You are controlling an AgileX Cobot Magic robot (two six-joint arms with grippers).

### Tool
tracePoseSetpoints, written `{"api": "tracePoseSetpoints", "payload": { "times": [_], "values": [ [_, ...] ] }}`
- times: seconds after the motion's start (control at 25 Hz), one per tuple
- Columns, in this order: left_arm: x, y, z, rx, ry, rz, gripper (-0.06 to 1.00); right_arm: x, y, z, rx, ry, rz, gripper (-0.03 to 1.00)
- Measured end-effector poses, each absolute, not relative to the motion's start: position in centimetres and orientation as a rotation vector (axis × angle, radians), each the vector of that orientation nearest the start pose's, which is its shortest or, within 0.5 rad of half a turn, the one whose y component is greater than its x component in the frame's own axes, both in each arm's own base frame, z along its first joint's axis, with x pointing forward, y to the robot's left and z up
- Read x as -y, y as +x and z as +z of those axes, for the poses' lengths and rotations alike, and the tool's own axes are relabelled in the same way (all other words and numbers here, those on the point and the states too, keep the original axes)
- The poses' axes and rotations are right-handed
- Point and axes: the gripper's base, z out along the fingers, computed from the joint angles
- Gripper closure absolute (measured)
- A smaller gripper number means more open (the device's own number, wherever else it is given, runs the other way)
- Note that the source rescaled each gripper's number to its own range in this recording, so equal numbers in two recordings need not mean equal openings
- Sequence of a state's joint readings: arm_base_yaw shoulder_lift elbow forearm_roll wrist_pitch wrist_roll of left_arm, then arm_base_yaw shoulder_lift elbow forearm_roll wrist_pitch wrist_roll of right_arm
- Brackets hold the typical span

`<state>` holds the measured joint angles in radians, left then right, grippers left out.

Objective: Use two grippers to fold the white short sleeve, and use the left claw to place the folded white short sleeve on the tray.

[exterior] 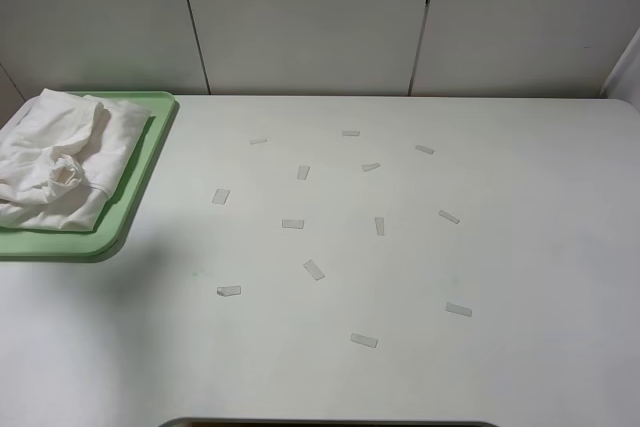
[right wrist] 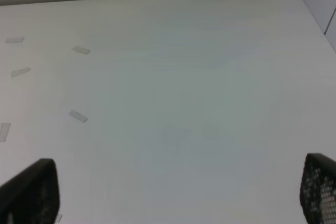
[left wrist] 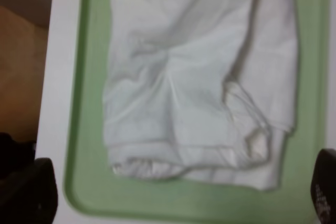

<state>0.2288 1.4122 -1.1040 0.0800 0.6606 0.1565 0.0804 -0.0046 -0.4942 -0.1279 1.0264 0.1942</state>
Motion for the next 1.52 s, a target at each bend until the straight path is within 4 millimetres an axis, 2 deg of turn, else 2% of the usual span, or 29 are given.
{"api": "tracePoseSetpoints", "payload": {
  "times": [0.16,0.2,0.24,0.28,0.32,0.36,0.4,0.44,0.68,0.8,1.0,1.12,1.2,1.24,1.32,1.4,1.52],
  "values": [
    [-6.2,25.6,33.5,-2.465,-0.07,0.205,-0.02,1.0,-0.3,27.9,-2.001,0.117,0.023,-0.03],
    [-6.2,25.6,33.5,-2.465,-0.07,0.205,-0.02,1.0,-0.3,27.9,-2.001,0.117,0.023,-0.03],
    [-5.6,23.8,34.9,-2.459,-0.066,0.186,-0.02,1.0,-0.3,27.9,-2.001,0.117,0.023,-0.03],
    [-5.6,23.8,34.9,-2.459,-0.066,0.186,-0.02,1.0,-0.3,27.9,-2.001,0.117,0.023,-0.03],
    [-5.0,22.1,35.9,-2.455,-0.058,0.166,-0.01,1.0,-0.3,27.9,-2.001,0.117,0.023,-0.03],
    [-4.7,21.2,36.5,-2.445,-0.051,0.157,-0.01,1.0,-0.3,27.9,-2.001,0.117,0.023,-0.03],
    [-4.7,21.2,36.5,-2.445,-0.051,0.157,-0.01,1.0,-0.3,27.9,-2.001,0.117,0.023,-0.03],
    [-4.2,19.4,37.6,-2.417,-0.042,0.148,-0.01,1.0,-0.3,27.9,-2.001,0.117,0.023,-0.03],
    [-2.9,14.9,39.4,-2.395,-0.03,0.125,-0.01,1.0,-0.3,27.9,-2.001,0.117,0.023,-0.03],
    [-1.7,13.3,39.9,-2.385,0.034,0.081,-0.01,1.0,-0.3,27.9,-2.001,0.117,0.023,-0.03],
    [0.0,10.1,41.1,-2.271,0.118,0.013,-0.01,1.0,-0.3,27.9,-2.001,0.117,0.023,-0.03],
    [0.2,8.1,40.9,-2.227,0.118,0.018,-0.01,1.0,-0.3,27.9,-2.001,0.117,0.023,-0.03],
    [0.4,5.6,39.8,-2.181,0.113,0.022,-0.01,1.0,-0.3,27.9,-2.001,0.117,0.023,-0.03],
    [0.6,3.9,38.4,-2.16,0.112,0.023,-0.01,1.0,-0.3,27.9,-2.001,0.117,0.023,-0.03],
    [0.6,3.3,37.9,-2.149,0.112,0.025,-0.01,1.0,-0.3,27.9,-2.001,0.117,0.023,-0.03],
    [0.9,1.3,36.2,-2.107,0.135,0.026,-0.01,1.0,-0.3,27.9,-2.001,0.117,0.023,-0.03],
    [1.2,0.2,34.9,-2.076,0.18,0.032,-0.01,1.0,-0.3,27.9,-2.001,0.117,0.023,-0.03]
  ]
}}
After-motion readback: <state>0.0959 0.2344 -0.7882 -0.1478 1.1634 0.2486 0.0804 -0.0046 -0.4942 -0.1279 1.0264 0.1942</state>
